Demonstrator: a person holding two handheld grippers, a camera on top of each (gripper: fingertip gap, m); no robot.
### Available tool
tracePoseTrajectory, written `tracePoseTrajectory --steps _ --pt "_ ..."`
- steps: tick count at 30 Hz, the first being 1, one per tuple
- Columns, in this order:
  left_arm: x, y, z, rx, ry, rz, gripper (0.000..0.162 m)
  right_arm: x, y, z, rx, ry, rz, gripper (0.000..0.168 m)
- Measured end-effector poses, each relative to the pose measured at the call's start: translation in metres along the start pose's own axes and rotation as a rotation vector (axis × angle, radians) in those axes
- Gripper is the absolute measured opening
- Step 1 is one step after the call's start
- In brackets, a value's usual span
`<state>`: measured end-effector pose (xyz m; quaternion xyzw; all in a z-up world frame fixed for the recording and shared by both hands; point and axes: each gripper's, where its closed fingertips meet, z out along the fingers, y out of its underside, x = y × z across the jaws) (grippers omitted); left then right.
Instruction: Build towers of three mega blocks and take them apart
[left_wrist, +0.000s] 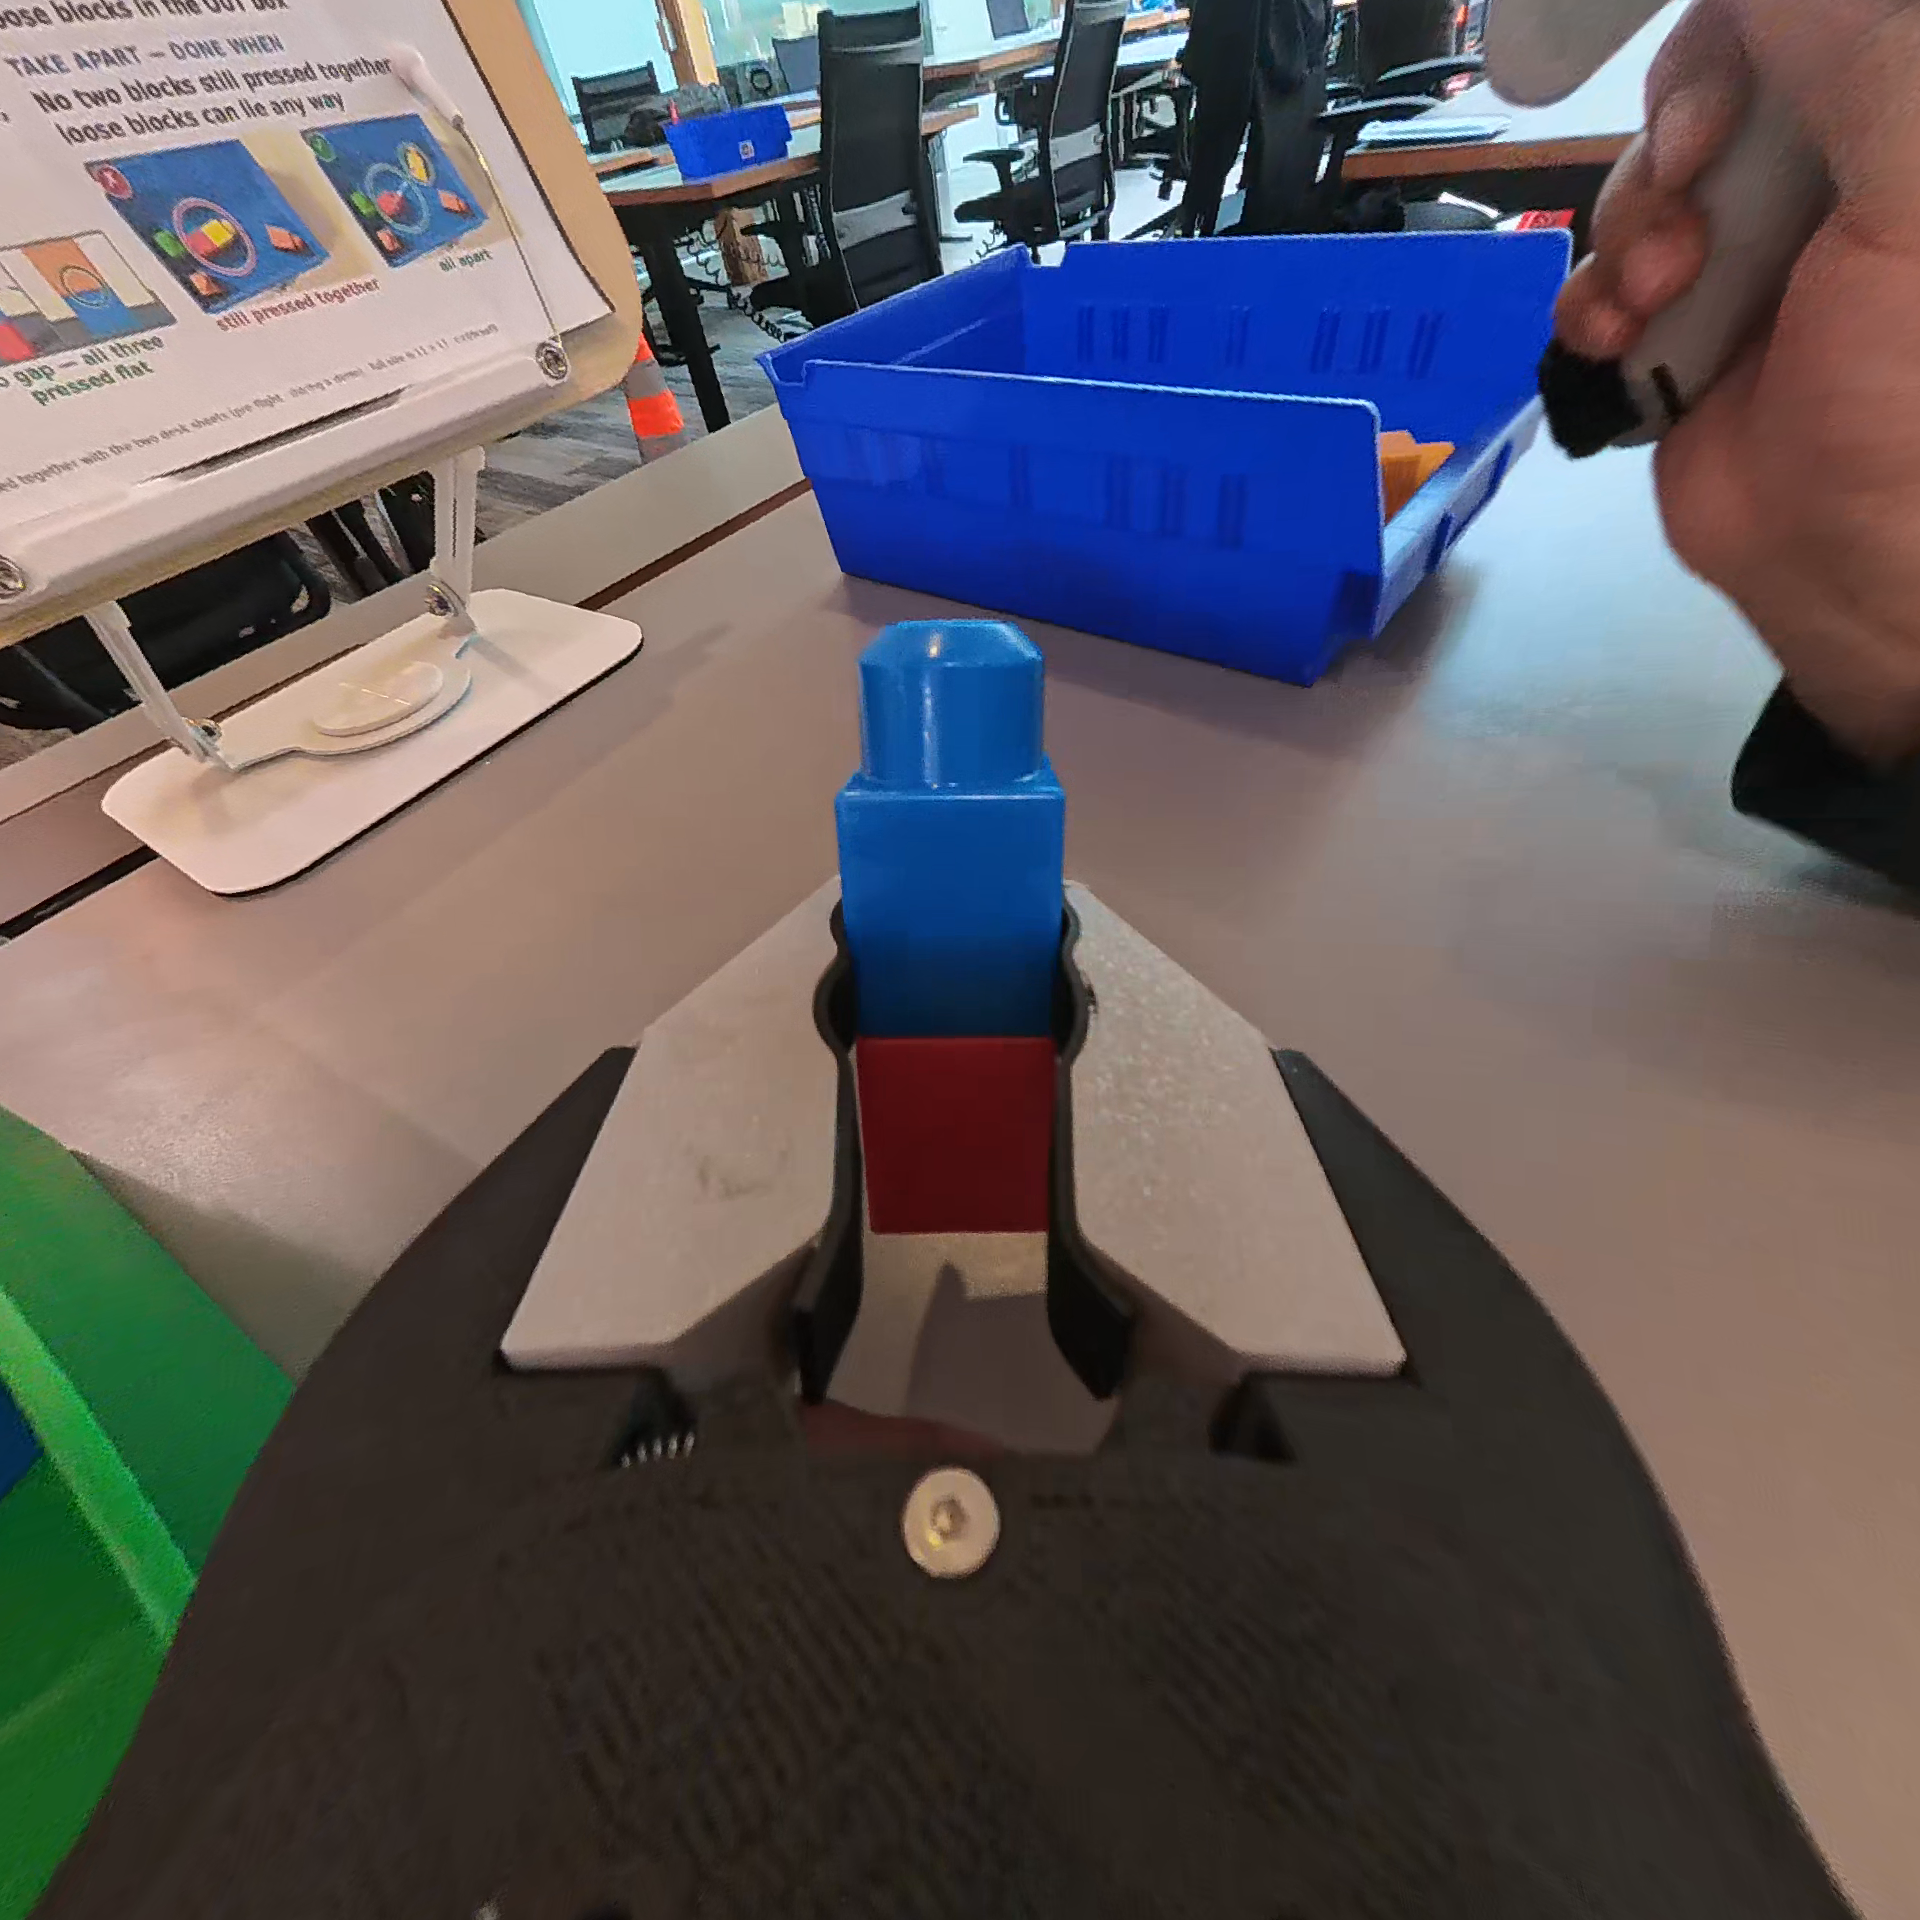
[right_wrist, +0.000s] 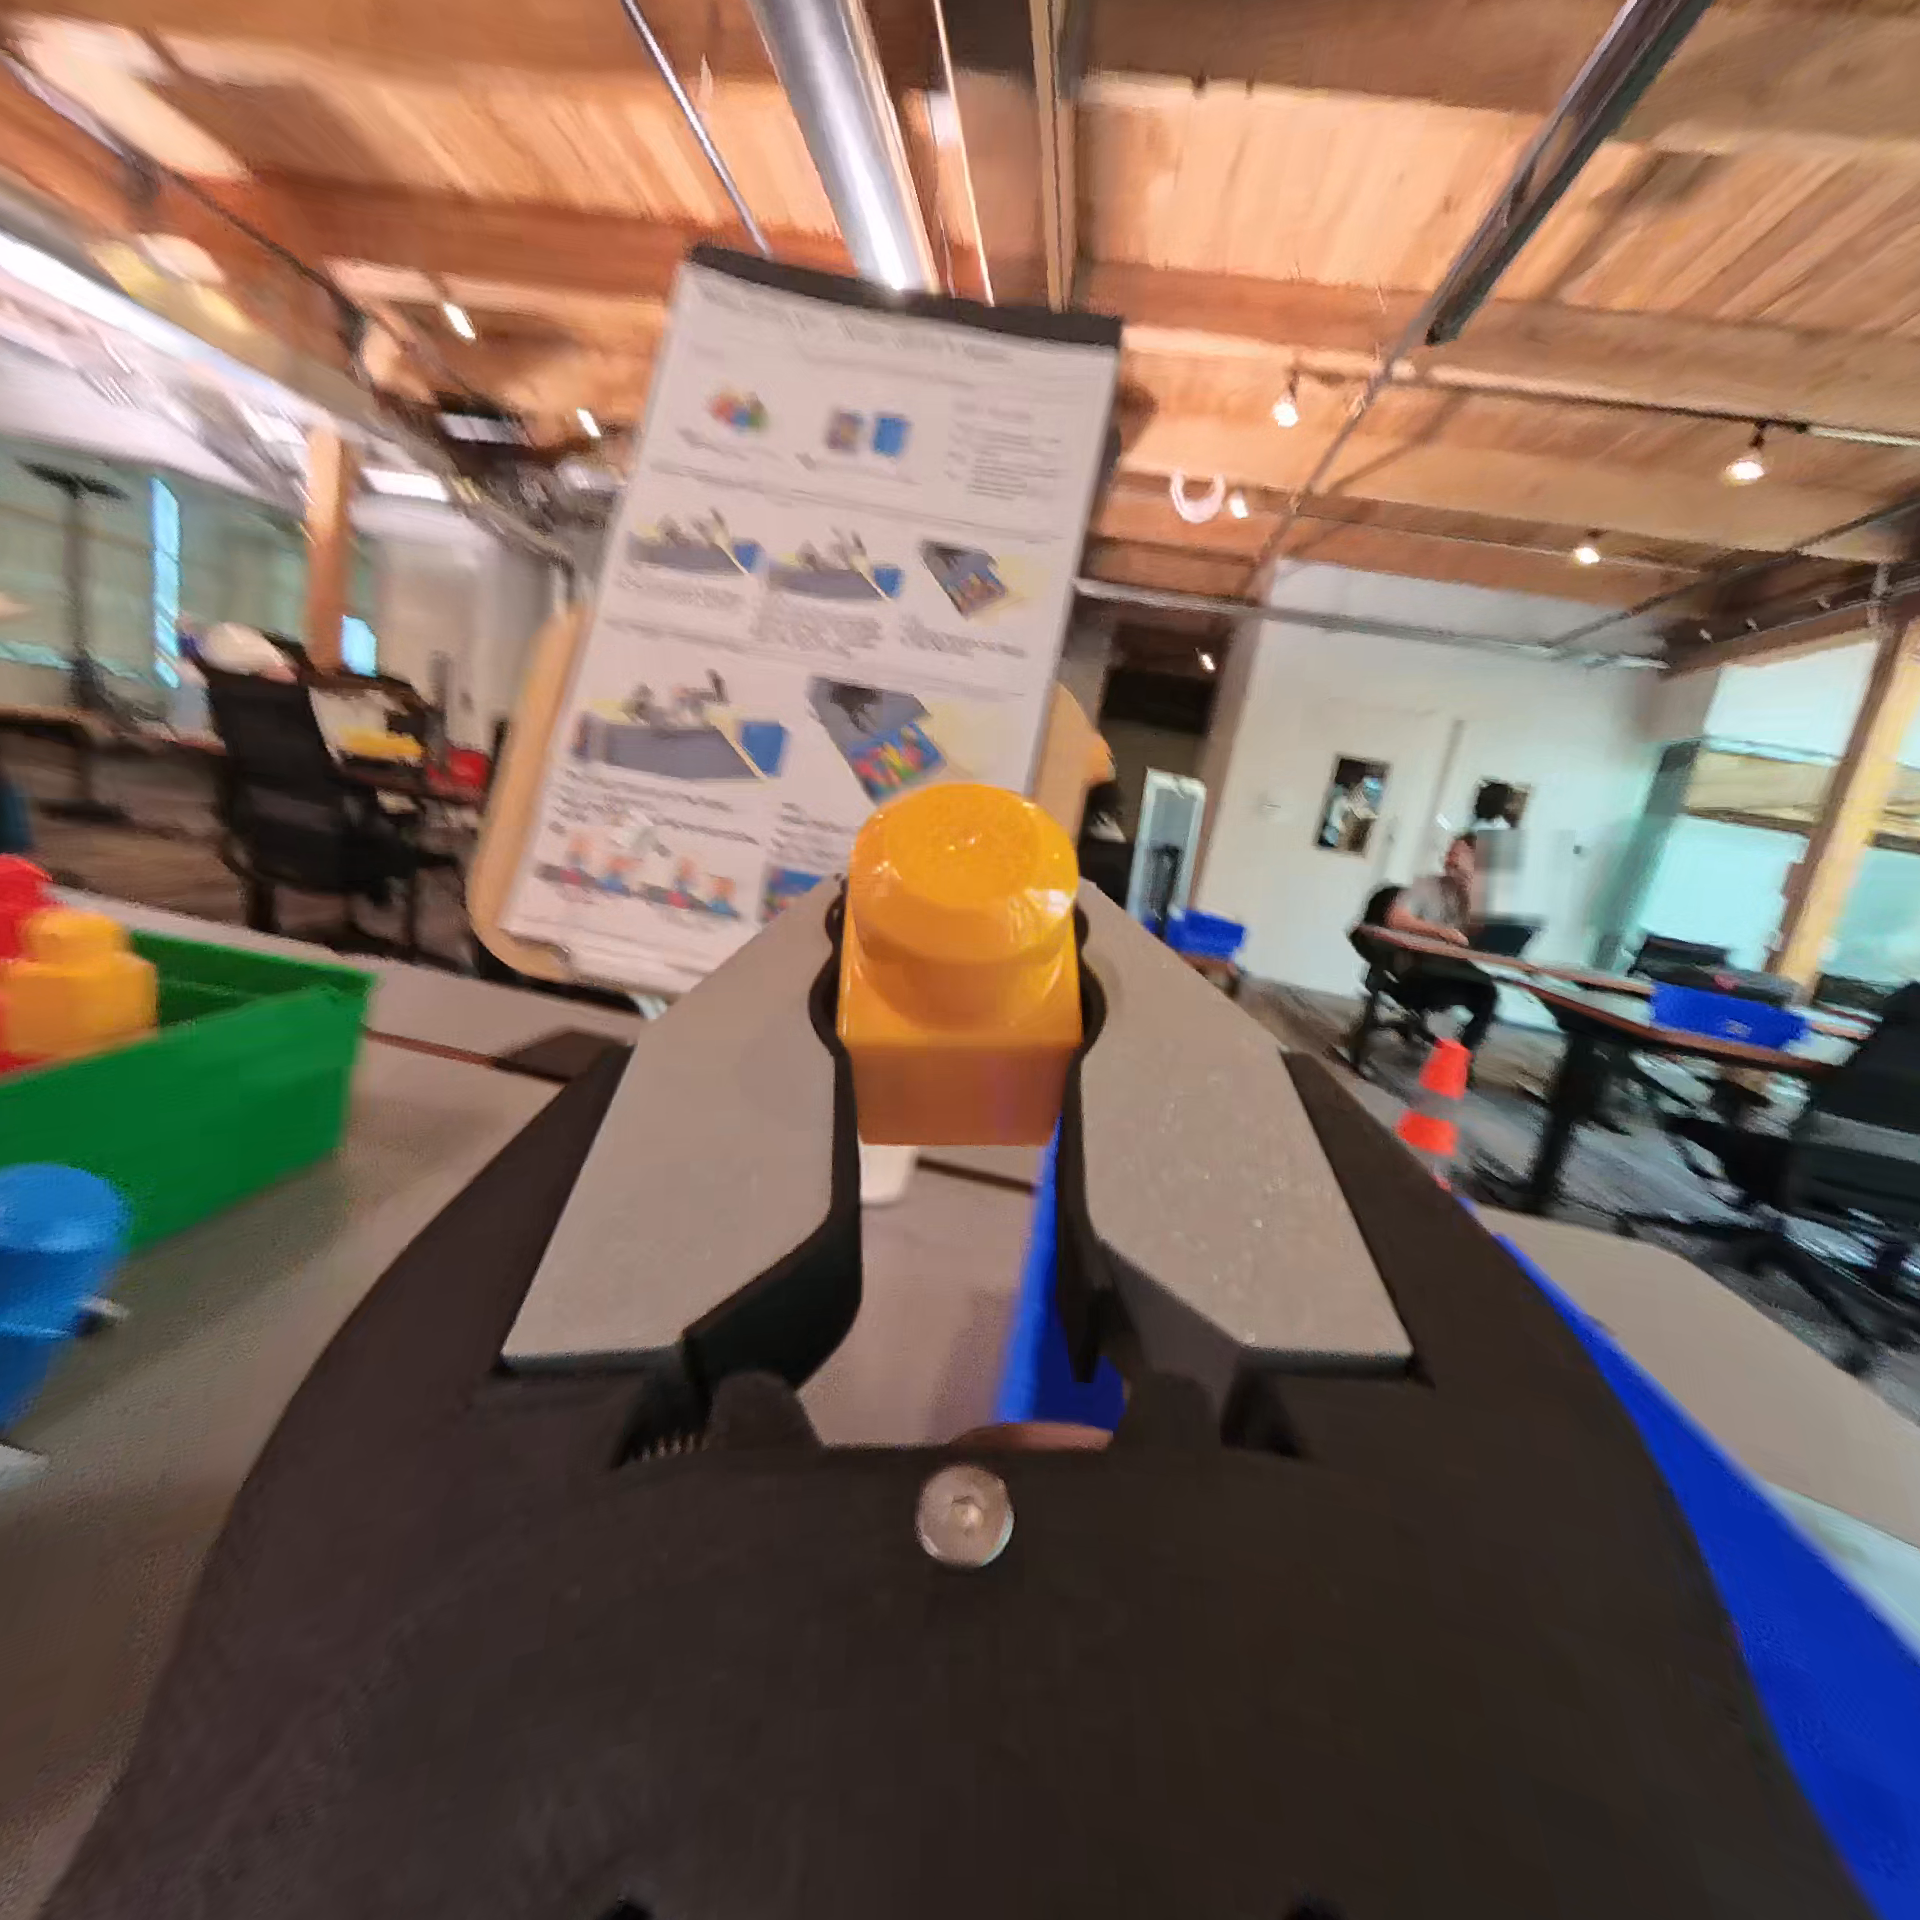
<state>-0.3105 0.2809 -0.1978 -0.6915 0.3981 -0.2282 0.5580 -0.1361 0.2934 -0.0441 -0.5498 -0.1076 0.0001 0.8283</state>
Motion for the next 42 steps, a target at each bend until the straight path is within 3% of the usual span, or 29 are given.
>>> tracePoseTrajectory --steps 1,7,11,13,19,24,28,33,34,36,38,42 --pt "-0.001 0.000 0.000 0.001 0.000 -0.007 0.033 0.014 0.010 0.003 -0.073 0.007 -0.018 0.036" --pt "0.001 0.000 0.002 -0.004 0.005 -0.013 0.033 0.052 0.097 0.001 -0.585 -0.117 0.143 0.037" --pt "0.002 0.005 0.004 -0.029 -0.003 0.011 0.033 0.062 0.136 -0.002 -0.725 -0.053 0.025 0.039" --pt "0.002 0.005 0.004 -0.028 -0.006 0.015 0.033 0.063 0.150 -0.004 -0.787 -0.041 0.022 0.050" --pt "0.004 0.002 0.002 -0.014 0.004 0.025 0.033 0.046 0.112 -0.001 -0.669 -0.119 0.138 0.051" --pt "0.007 -0.001 0.002 0.001 -0.001 0.068 0.033 -0.069 0.042 -0.011 -0.531 -0.565 0.398 0.055" --pt "0.007 -0.003 0.001 0.012 -0.024 0.107 0.033 -0.164 0.060 -0.030 -0.665 -0.760 0.374 0.070" --pt "0.015 -0.012 -0.002 0.059 -0.012 0.157 0.033 -0.218 0.093 -0.036 -0.737 -0.817 0.314 0.063" --pt "0.016 -0.010 -0.001 0.048 -0.013 0.166 0.033 -0.223 0.094 -0.038 -0.740 -0.833 0.330 0.048" --pt "0.016 -0.007 0.001 0.033 -0.028 0.192 0.033 -0.221 0.099 -0.037 -0.740 -0.830 0.305 0.041" --pt "0.018 -0.008 0.002 0.043 -0.021 0.178 0.033 -0.218 0.099 -0.039 -0.760 -0.845 0.305 0.040" --pt "0.010 -0.001 0.004 0.006 -0.056 0.173 0.049 -0.202 0.082 -0.032 -0.700 -0.812 0.369 0.038"
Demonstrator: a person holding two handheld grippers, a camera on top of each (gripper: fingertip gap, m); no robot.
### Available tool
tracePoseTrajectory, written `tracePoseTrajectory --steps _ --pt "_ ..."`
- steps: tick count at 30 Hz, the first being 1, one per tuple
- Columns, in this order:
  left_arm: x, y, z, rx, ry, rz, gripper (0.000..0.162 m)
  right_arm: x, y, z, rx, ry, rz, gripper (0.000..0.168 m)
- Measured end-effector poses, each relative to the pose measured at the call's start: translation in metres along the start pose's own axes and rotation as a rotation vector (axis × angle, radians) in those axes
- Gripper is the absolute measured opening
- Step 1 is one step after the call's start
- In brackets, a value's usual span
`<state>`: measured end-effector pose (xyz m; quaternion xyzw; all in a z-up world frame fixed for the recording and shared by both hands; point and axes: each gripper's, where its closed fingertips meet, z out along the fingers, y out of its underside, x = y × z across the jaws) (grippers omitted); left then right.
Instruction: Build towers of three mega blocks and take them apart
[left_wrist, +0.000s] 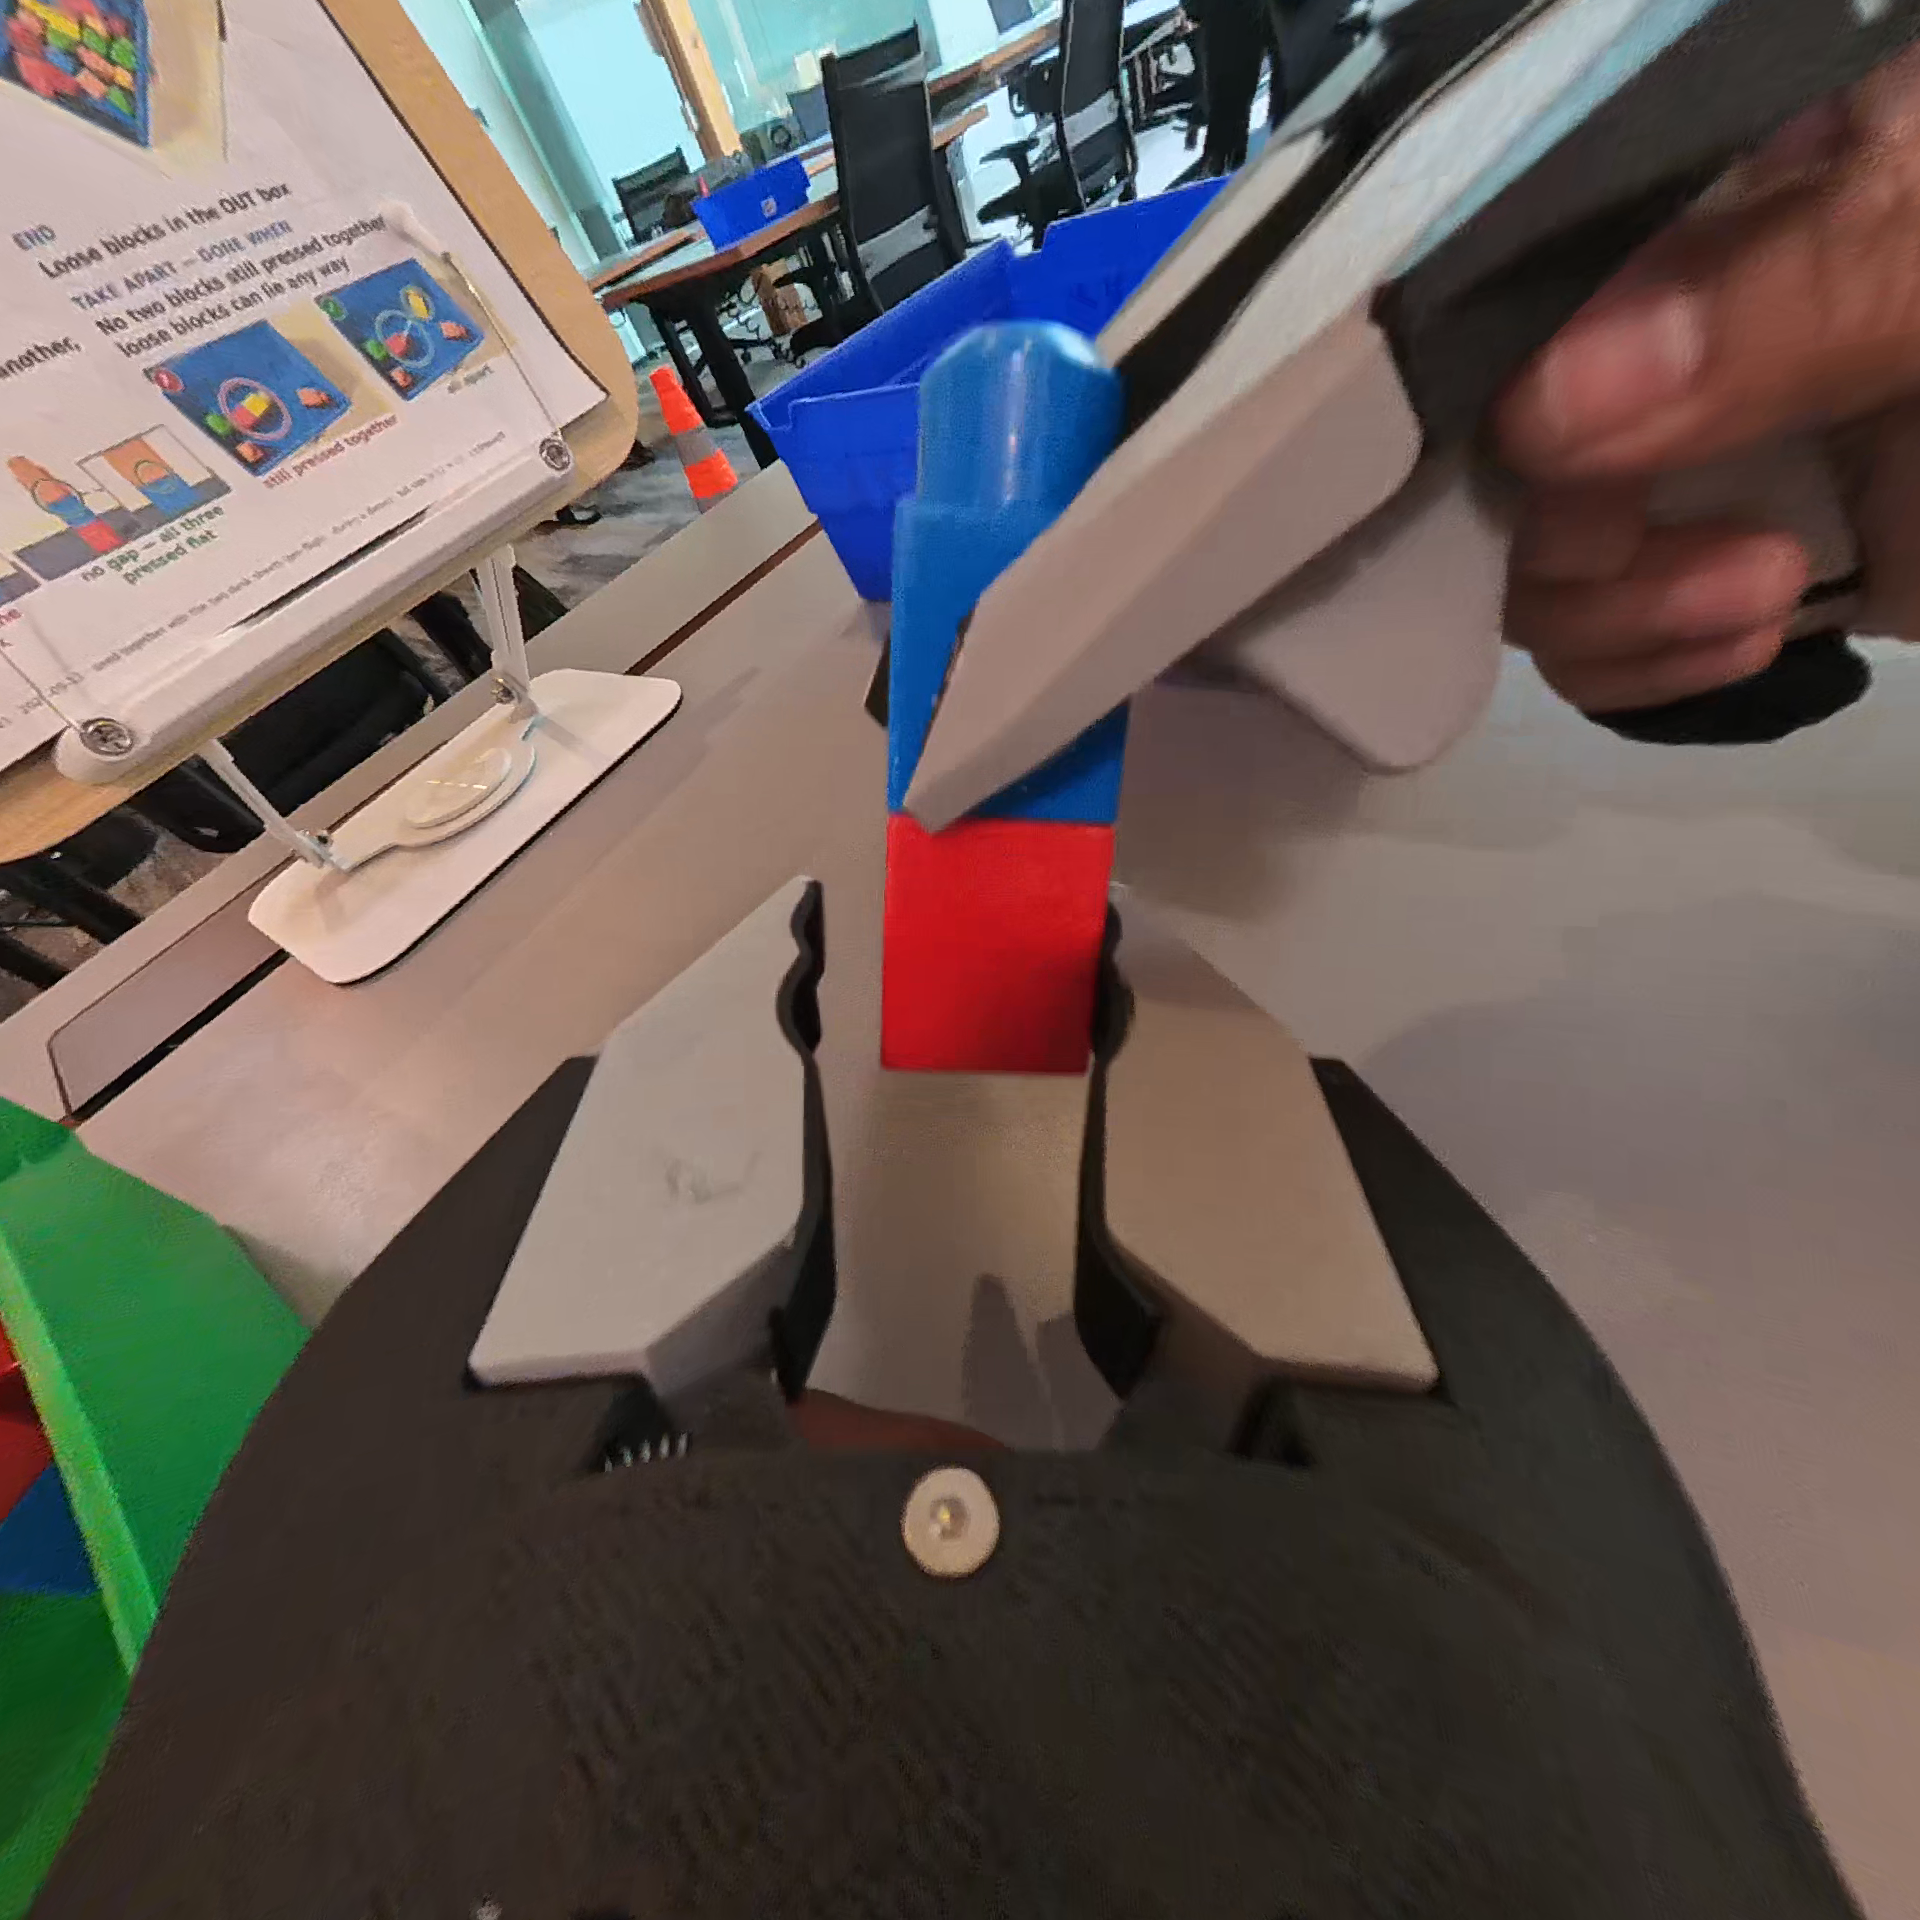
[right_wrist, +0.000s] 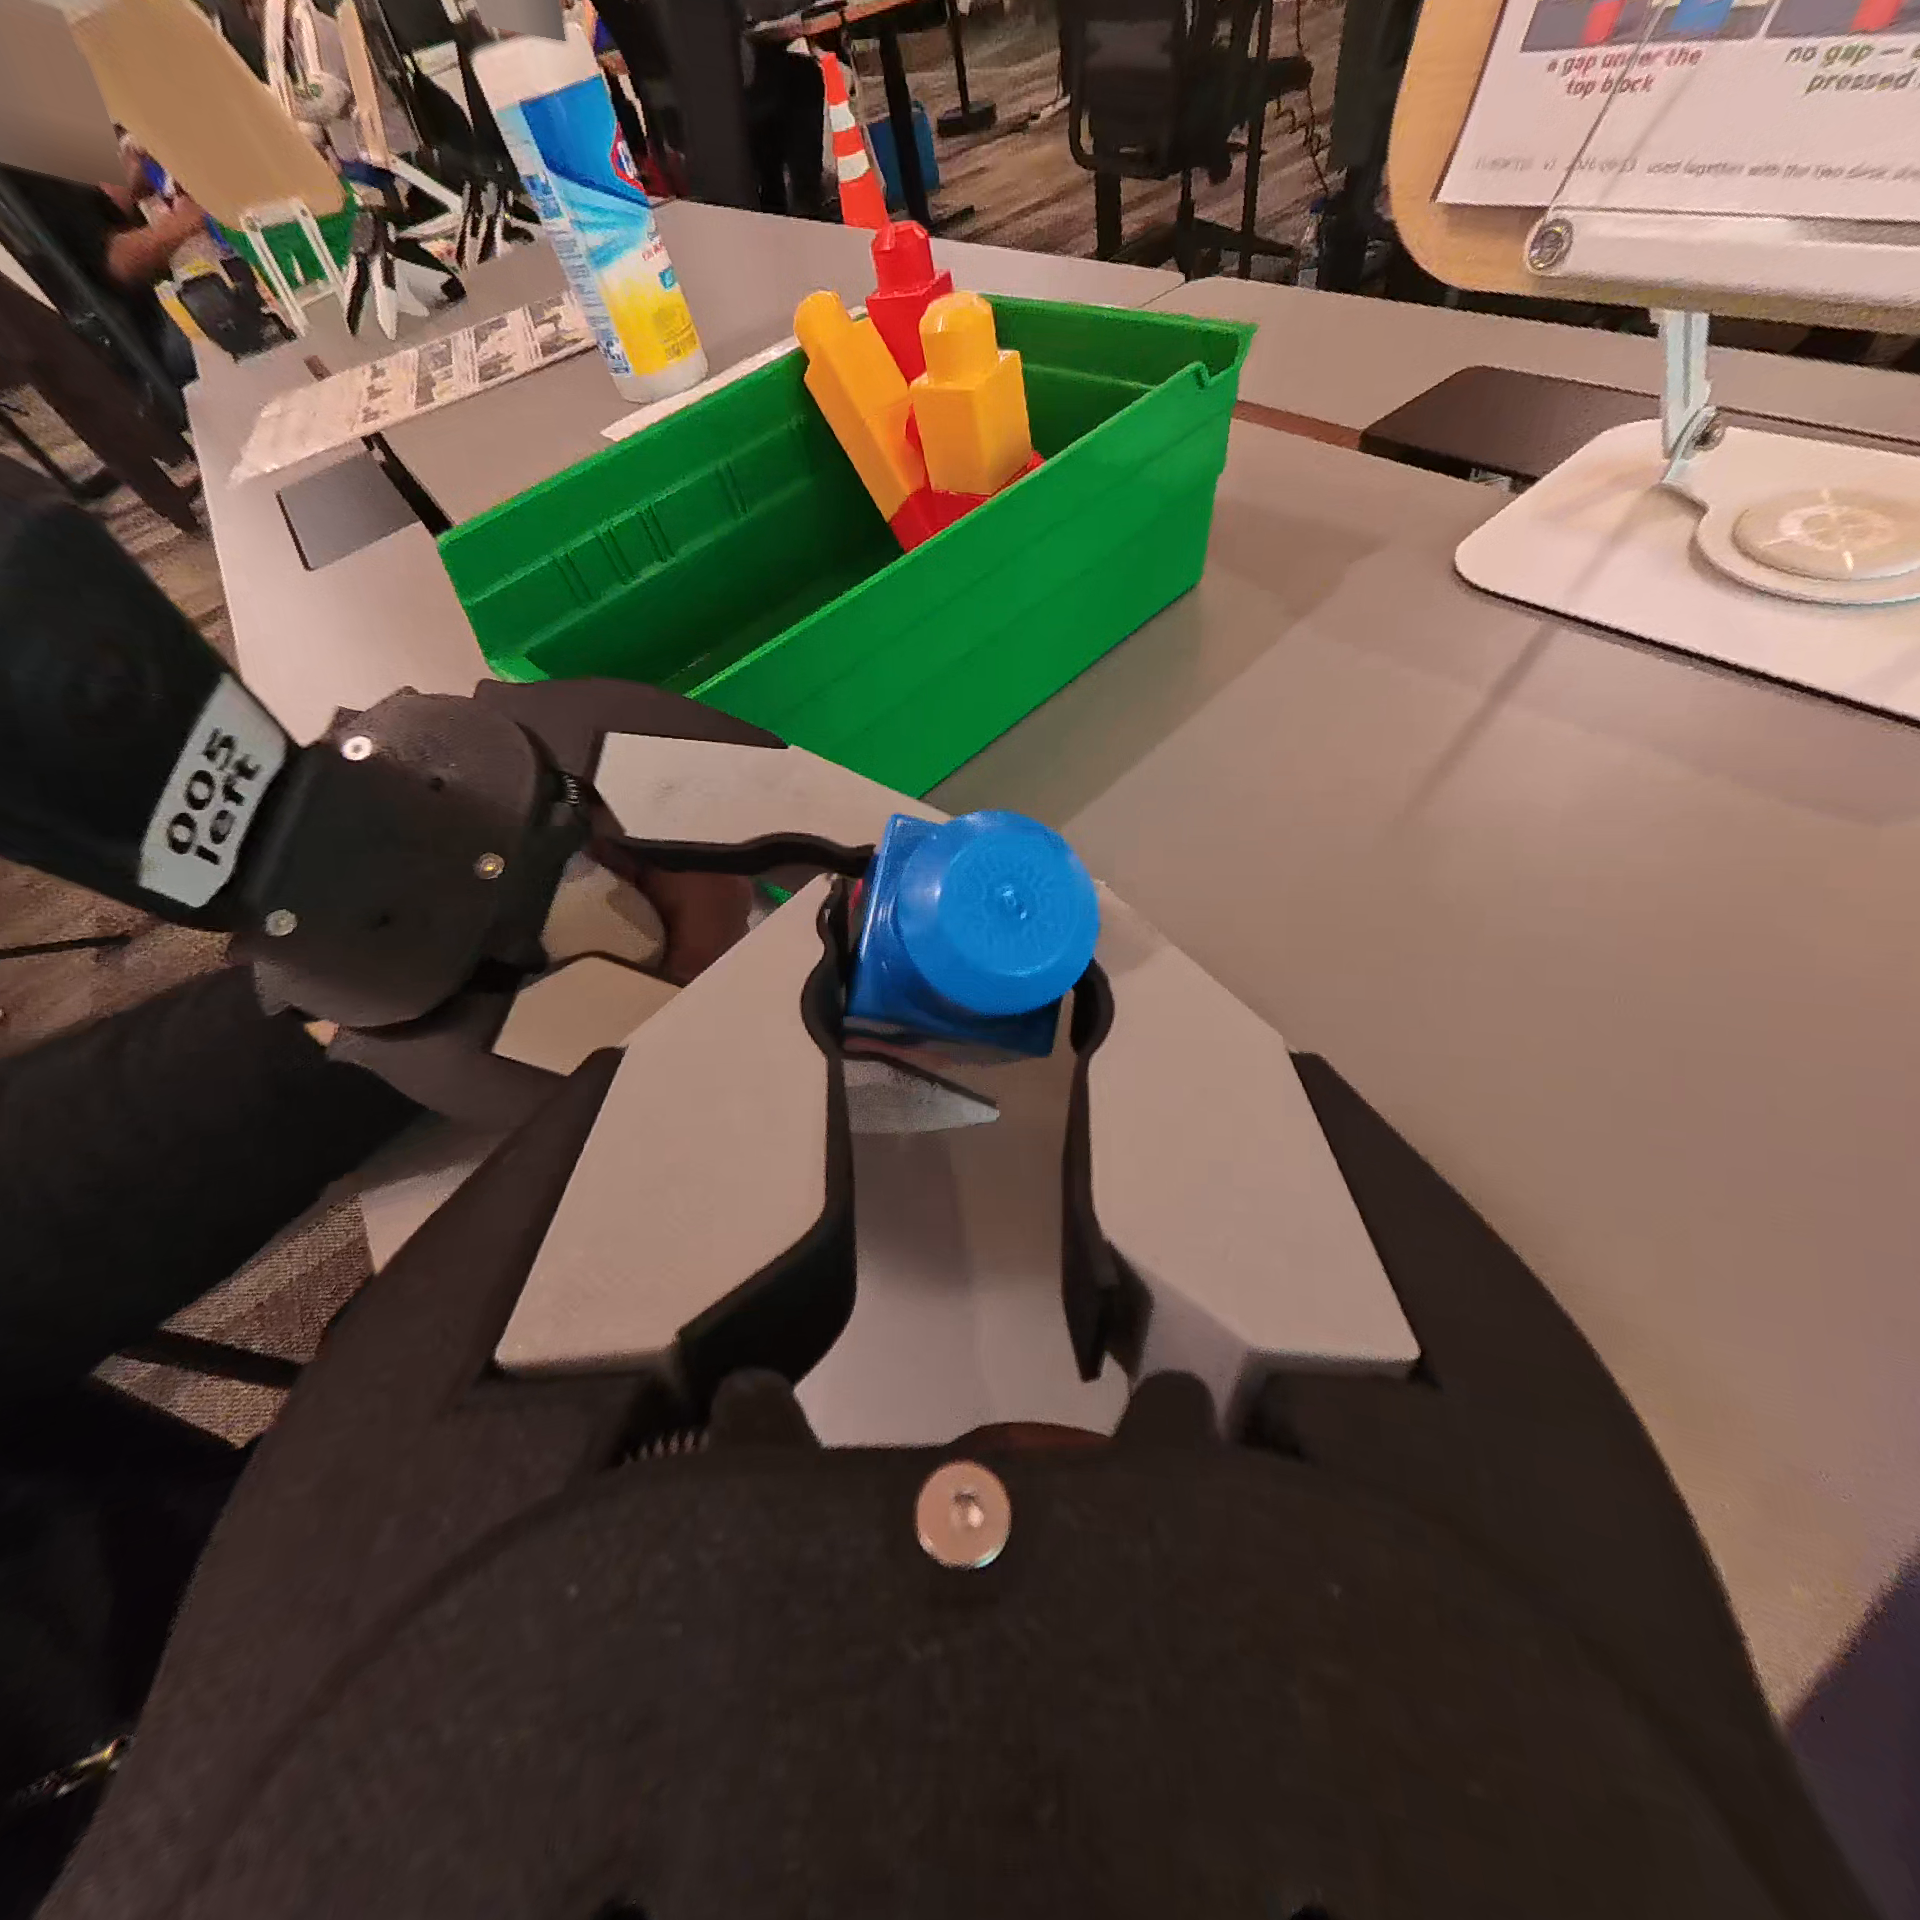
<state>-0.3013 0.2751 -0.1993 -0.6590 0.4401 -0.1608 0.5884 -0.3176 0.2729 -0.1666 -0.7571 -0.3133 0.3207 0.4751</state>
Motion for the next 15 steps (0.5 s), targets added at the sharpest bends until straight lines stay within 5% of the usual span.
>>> tracePoseTrajectory --steps 15 --pt "0.018 0.007 0.000 -0.045 0.115 0.021 0.037 -0.017 -0.008 -0.012 0.036 -0.121 -0.017 0.039"
